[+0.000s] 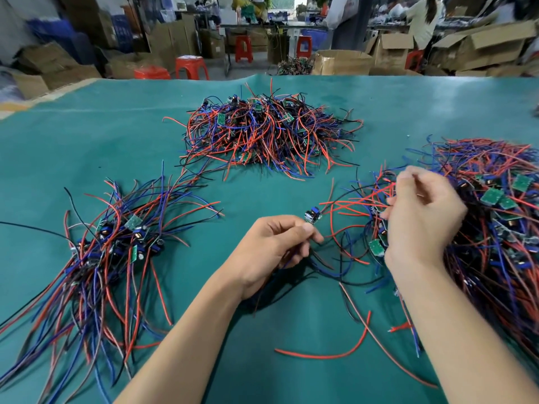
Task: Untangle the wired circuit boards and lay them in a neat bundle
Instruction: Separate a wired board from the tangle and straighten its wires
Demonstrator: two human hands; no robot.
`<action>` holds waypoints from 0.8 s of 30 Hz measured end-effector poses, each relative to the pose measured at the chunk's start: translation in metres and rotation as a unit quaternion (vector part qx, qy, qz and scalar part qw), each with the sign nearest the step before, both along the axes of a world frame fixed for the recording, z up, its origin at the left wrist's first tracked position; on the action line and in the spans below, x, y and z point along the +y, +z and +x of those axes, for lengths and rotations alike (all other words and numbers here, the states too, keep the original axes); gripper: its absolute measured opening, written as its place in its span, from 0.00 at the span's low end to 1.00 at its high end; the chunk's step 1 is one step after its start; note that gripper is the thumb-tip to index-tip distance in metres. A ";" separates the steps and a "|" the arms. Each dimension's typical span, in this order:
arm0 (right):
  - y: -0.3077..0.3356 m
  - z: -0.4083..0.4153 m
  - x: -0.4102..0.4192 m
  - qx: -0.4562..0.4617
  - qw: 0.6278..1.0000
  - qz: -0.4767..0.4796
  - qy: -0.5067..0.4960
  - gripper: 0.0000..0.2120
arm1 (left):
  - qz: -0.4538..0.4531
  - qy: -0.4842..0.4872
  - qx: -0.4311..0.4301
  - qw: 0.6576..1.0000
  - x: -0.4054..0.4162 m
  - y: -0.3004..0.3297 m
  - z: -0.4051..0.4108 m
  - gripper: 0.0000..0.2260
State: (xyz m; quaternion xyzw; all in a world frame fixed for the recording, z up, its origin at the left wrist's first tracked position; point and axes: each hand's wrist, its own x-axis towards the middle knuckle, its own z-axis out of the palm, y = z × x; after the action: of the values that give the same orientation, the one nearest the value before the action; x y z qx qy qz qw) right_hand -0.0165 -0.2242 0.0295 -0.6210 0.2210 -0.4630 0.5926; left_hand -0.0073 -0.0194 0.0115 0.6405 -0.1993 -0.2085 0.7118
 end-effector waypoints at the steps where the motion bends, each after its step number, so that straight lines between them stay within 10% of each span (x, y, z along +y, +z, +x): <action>1: -0.003 0.001 0.007 -0.002 1.000 0.006 0.014 0.13 | -0.012 0.010 0.006 1.000 0.000 0.000 0.001 0.11; 8: -0.014 -0.004 0.043 0.085 0.982 0.047 0.162 0.35 | -0.098 0.064 0.065 0.991 0.001 0.001 0.006 0.10; 11: -0.009 -0.017 0.059 0.113 0.961 -0.200 0.151 0.40 | -0.111 0.068 0.074 0.989 0.001 0.001 0.007 0.08; 14: -0.007 -0.023 0.068 0.119 0.915 -0.328 0.201 0.29 | -0.105 0.064 0.062 0.990 -0.001 0.000 0.006 0.08; 24: -0.008 -0.018 0.062 0.100 0.933 -0.225 0.264 0.09 | -0.006 0.016 -0.007 1.000 0.001 0.004 -0.001 0.11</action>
State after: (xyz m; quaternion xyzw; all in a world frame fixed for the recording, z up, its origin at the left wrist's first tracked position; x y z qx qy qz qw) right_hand -0.0347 -0.1626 0.0218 -0.8170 -0.0025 -0.2629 0.5133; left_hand -0.0081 -0.0185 0.0153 0.6407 -0.1951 -0.1912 0.7176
